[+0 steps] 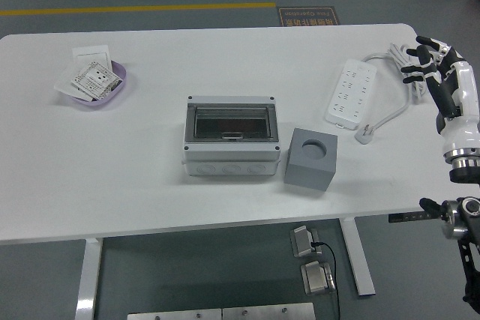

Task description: Pick up the cylinder from the cube,place it in the box,flap close box

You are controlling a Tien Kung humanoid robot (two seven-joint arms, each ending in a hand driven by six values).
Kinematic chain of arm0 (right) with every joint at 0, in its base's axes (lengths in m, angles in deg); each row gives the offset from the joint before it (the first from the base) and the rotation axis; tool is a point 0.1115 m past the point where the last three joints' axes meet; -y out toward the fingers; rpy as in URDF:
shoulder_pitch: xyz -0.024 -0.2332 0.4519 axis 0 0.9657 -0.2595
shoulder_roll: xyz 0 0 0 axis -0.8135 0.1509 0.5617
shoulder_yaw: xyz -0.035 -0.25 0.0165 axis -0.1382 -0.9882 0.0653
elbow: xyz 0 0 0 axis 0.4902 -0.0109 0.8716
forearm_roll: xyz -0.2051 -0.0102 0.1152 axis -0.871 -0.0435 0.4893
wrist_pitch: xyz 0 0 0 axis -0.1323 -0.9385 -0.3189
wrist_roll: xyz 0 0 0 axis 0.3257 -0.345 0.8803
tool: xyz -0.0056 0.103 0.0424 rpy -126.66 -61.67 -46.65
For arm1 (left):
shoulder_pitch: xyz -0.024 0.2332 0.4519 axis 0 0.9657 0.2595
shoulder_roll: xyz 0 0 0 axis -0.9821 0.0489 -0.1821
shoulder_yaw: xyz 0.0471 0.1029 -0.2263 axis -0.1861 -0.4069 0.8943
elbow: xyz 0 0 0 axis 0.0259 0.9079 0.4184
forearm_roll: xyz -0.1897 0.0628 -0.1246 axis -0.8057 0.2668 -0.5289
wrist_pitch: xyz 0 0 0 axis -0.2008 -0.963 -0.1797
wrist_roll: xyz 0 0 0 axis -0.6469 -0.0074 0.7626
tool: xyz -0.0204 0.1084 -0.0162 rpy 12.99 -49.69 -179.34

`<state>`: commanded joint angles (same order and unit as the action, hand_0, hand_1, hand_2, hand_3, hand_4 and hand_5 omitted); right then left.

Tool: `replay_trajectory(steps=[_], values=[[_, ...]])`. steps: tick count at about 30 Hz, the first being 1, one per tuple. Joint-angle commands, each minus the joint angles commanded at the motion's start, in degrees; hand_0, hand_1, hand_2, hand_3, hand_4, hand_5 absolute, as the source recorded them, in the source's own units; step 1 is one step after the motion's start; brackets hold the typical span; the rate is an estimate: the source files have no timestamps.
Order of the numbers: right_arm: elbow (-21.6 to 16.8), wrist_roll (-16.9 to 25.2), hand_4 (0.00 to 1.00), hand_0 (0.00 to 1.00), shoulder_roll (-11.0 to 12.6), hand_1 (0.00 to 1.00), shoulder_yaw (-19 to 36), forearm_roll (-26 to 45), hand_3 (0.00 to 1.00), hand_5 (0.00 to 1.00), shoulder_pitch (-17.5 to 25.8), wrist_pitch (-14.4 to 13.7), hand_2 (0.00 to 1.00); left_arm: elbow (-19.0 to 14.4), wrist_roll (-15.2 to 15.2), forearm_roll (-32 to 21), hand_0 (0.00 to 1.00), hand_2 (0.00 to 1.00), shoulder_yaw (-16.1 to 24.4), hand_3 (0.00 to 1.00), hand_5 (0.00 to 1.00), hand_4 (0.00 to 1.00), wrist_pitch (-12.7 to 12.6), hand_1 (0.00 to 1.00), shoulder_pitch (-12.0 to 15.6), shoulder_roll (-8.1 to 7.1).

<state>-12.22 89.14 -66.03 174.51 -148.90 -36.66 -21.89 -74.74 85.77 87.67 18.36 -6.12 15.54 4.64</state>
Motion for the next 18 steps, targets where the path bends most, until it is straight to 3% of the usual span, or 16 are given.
replay_trajectory(steps=[18], values=[[1.3,0.2,0.927,0.418,-0.2,0.492,-1.3,-0.3,0.693,0.768,-1.2,-0.6,0.678,0.0,0.1,-0.7,0.657,0.675,-1.4,0.714,0.526,0.785,0.1,0.698,-0.9,-1.52]])
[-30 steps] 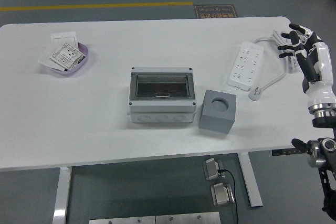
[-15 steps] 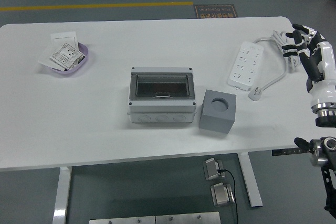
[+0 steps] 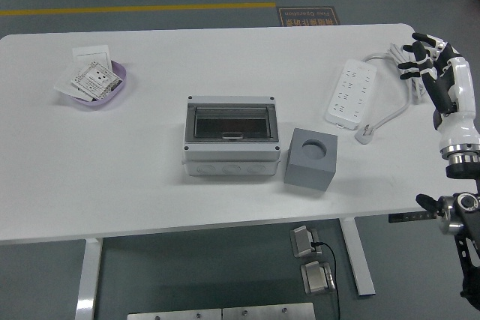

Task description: Pick up the cylinder from the cube,place it in the box,flap close box

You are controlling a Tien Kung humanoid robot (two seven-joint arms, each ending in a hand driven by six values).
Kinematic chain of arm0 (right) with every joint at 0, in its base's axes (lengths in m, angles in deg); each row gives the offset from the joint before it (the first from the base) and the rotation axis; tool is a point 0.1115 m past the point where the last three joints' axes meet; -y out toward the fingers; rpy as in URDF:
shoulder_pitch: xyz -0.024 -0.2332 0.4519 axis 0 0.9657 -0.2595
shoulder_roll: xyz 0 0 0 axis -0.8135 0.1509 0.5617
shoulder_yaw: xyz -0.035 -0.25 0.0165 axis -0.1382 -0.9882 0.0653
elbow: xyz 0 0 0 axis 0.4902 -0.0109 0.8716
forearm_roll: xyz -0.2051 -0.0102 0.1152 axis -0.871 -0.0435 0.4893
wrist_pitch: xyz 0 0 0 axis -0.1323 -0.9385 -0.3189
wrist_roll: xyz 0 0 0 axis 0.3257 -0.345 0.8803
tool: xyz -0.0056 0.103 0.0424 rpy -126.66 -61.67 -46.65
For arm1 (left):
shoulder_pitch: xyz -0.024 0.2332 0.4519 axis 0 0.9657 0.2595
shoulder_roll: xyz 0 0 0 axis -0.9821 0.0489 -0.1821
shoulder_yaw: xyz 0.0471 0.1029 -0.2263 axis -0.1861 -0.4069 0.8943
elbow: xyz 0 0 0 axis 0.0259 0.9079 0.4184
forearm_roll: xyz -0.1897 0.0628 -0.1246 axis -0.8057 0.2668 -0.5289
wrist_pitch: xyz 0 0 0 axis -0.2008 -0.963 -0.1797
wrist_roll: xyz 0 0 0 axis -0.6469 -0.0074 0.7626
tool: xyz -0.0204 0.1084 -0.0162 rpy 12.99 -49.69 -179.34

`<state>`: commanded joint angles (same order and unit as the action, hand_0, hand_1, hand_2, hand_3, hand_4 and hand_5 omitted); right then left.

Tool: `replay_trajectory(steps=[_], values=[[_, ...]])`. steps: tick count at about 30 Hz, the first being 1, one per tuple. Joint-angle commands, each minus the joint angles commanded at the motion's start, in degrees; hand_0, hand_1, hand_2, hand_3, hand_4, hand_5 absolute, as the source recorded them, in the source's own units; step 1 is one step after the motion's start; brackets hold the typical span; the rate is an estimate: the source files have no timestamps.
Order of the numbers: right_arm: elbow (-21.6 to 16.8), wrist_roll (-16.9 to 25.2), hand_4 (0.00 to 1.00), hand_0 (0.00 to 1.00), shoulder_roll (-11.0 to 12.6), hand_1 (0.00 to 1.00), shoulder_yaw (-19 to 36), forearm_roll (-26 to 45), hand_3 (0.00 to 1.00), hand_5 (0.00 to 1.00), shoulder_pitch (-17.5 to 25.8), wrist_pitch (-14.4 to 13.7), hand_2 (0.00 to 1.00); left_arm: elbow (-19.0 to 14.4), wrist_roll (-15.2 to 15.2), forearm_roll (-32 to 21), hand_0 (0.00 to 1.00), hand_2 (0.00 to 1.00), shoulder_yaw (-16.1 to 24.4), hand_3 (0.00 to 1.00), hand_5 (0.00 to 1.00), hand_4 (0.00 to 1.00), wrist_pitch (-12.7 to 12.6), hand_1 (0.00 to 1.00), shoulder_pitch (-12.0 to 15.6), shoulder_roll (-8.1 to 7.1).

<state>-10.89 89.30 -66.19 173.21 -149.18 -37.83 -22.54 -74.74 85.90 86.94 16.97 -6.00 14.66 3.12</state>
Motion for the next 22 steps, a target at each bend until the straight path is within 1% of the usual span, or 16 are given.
replay_trajectory(steps=[10,22], values=[[0.1,0.1,0.929,0.419,-1.0,0.495,1.6,0.1,0.693,0.772,1.2,-0.1,0.676,0.0,0.3,-2.6,0.655,0.674,-1.7,0.714,0.527,0.785,-0.1,0.697,0.1,0.49],[0.0,0.0,0.925,0.416,-1.7,0.492,2.2,-0.2,0.691,0.77,1.2,0.0,0.678,0.0,0.3,-4.1,0.656,0.674,-2.9,0.714,0.526,0.785,-0.3,0.698,-0.2,0.11]])
